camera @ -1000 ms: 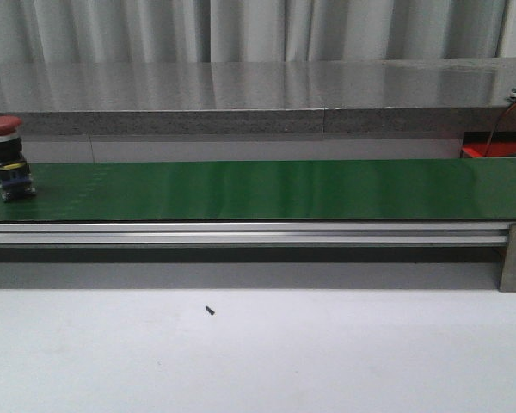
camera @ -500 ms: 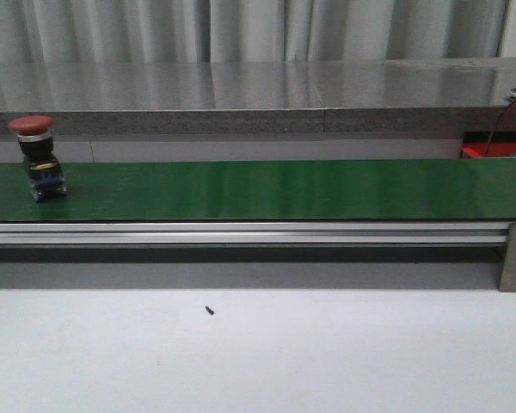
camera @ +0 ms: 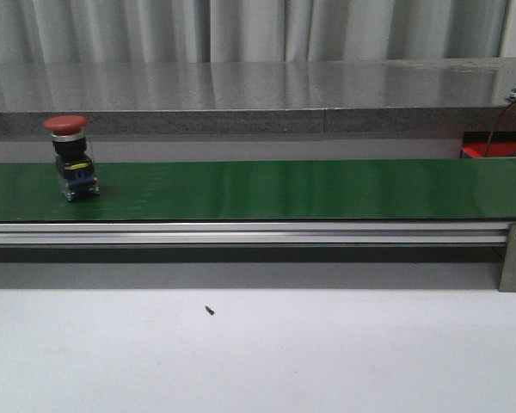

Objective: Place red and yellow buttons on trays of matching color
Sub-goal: 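Grasp a second red button from the cluster with the left gripper, then carry the second red button onto the belt and open the left gripper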

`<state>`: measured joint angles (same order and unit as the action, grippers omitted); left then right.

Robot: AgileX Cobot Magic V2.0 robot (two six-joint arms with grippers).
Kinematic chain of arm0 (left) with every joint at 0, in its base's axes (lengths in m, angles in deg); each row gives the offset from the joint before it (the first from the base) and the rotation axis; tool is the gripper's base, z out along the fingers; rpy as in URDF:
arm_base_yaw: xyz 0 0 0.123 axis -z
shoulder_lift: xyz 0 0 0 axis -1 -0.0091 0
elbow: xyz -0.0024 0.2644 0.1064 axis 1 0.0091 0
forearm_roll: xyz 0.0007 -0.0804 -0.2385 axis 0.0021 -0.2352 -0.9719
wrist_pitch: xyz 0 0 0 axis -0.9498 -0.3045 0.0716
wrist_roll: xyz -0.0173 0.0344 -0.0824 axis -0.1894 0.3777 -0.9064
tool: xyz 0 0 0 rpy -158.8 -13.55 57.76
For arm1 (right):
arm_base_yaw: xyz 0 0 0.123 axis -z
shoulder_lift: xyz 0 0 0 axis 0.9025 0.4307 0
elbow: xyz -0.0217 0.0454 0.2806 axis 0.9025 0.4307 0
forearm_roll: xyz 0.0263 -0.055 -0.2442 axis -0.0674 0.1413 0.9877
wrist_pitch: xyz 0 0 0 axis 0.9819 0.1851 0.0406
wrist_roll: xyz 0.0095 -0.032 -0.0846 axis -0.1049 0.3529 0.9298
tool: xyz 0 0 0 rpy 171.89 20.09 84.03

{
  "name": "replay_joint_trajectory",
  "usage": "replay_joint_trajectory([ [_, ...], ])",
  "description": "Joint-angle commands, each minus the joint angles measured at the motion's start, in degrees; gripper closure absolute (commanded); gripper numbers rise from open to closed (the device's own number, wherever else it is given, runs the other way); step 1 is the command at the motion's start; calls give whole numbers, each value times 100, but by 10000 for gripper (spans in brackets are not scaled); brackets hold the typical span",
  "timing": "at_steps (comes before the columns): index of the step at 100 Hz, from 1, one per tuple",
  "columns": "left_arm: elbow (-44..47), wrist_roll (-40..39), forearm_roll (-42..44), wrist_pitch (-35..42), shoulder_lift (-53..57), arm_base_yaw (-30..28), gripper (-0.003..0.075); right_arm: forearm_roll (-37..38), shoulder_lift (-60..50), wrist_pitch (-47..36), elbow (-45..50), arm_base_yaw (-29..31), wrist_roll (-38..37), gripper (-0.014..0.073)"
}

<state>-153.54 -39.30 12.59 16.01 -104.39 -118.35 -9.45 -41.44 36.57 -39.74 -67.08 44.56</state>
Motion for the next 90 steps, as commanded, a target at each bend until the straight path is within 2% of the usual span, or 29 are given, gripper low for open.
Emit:
replay_joint_trajectory([
  [1, -239, -21, -18, 263, 241, -13, 153, -91, 1, -382, -137, 3, 17, 690],
  [51, -288, -21, -18, 272, 94, -13, 167, -91, 1, -382, -137, 3, 17, 690],
  [63, -288, -21, -18, 272, 94, -13, 258, -91, 1, -382, -137, 3, 17, 690],
  [90, -288, -21, -18, 250, 141, -13, 551, -91, 1, -382, -137, 3, 17, 690],
])
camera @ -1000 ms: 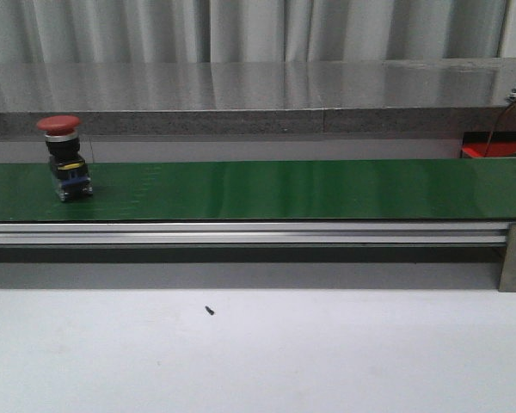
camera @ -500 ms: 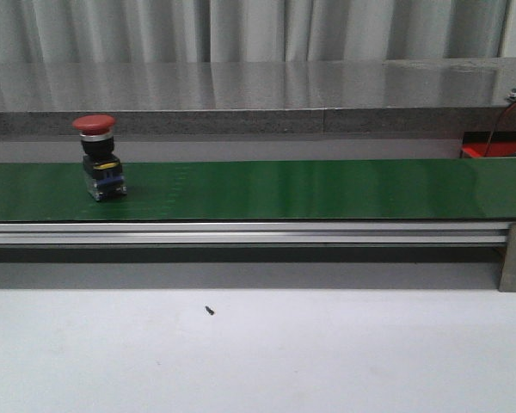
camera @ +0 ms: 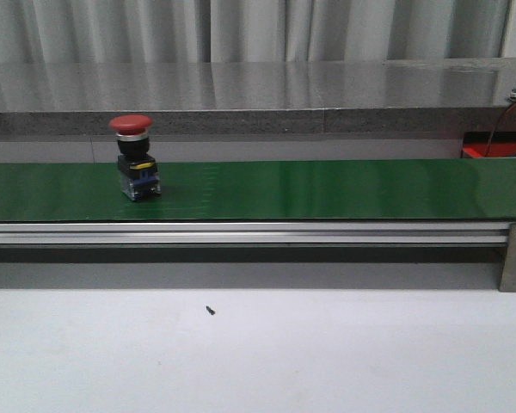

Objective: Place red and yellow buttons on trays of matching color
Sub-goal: 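Carry the second red button onto the belt and open the left gripper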

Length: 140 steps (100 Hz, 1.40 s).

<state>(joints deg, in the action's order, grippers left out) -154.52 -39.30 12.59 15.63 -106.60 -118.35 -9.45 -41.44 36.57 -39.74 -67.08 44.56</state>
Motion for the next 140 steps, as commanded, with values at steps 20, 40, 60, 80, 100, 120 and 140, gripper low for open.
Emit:
replay_joint_trajectory([
  [20, -189, -21, -53, -70, 786, -13, 676, -91, 1, -382, -137, 3, 17, 690],
  [40, -189, -21, -414, -692, 1517, 18, 680, -91, 1, -382, -137, 3, 17, 690],
  [60, -151, -21, -583, -1282, 2281, 316, 680, -91, 1, -382, -137, 3, 17, 690],
  [80, 493, -21, -583, -1287, 3002, 972, 680, -91, 1, -382, -137, 3, 17, 690],
  [100, 1201, -21, -651, -1126, 3238, 1705, 680, -91, 1, -382, -137, 3, 17, 690],
  [120, 1717, -21, -663, -577, 3228, 2277, 680, -91, 1, -382, -137, 3, 17, 690],
  [140, 1806, -21, -736, -509, 3066, 2456, 678, -91, 1, -382, -137, 3, 17, 690],
])
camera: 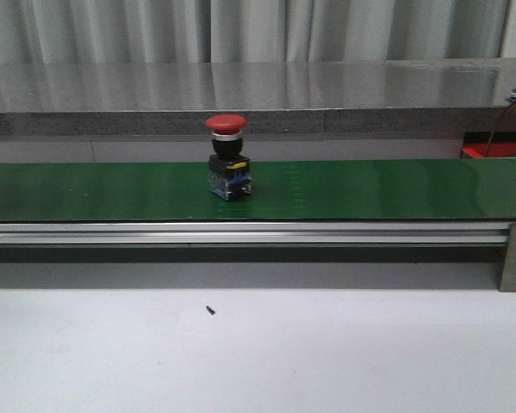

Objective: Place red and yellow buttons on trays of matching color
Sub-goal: 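Carry the second red button onto the belt and open the left gripper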

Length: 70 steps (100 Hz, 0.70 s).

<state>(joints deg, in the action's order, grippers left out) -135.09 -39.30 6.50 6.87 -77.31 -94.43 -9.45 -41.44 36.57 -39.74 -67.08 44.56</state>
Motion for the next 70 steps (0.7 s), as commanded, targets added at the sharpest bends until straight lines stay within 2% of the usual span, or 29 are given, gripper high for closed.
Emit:
replay_joint_trajectory([
  [1, -136, -21, -127, 366, 138, 64, 678, -91, 1, -382, -137, 3, 17, 690],
  [22, -136, -21, -127, 95, -109, 64, 640, -91, 1, -382, -137, 3, 17, 690],
  [31, -136, -21, -127, 26, -177, 64, 580, -91, 1, -382, -137, 3, 17, 690],
  [38, -136, -21, -127, 28, -177, 64, 492, -91, 1, -382, -137, 3, 17, 690],
  [50, -186, -21, -144, 27, -164, 64, 257, -91, 1, -382, -137, 3, 17, 690],
  [51, -186, -21, -176, 27, -152, 64, 213, -91, 1, -382, -137, 3, 17, 690],
  [58, -197, -21, -244, 38, -67, 64, 106, -91, 1, -382, -137, 3, 17, 690],
  [65, -197, -21, -271, 81, 75, 64, 45, -91, 1, -382, -137, 3, 17, 690],
  [70, -197, -21, -271, 139, 202, 92, 45, -91, 1, -382, -137, 3, 17, 690],
])
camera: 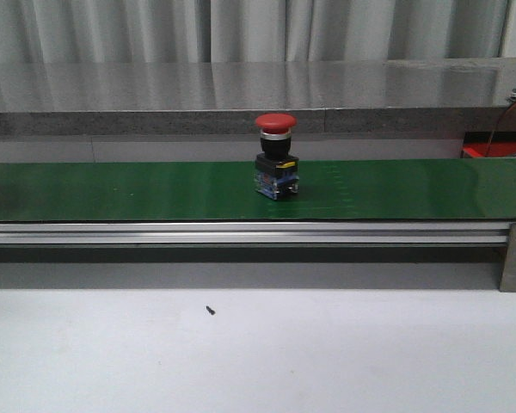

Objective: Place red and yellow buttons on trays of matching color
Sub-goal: 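Carry the second red button onto the belt and open the left gripper, then lower the right gripper onto the first red button at the belt end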

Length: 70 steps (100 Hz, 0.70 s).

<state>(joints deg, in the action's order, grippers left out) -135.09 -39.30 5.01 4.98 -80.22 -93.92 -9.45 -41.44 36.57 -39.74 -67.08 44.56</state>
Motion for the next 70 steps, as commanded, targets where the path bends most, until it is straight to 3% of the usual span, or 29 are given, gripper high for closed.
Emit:
replay_joint_trajectory([
  [1, -197, -21, -122, 354, 511, 39, 46, -91, 1, -382, -137, 3, 17, 690],
  [42, 0, 223, -122, 472, 2057, 678, 48, -91, 1, -382, -137, 3, 17, 690],
  [70, 1499, 276, -122, 1470, 3742, 1407, 49, -91, 1, -382, -137, 3, 17, 690],
])
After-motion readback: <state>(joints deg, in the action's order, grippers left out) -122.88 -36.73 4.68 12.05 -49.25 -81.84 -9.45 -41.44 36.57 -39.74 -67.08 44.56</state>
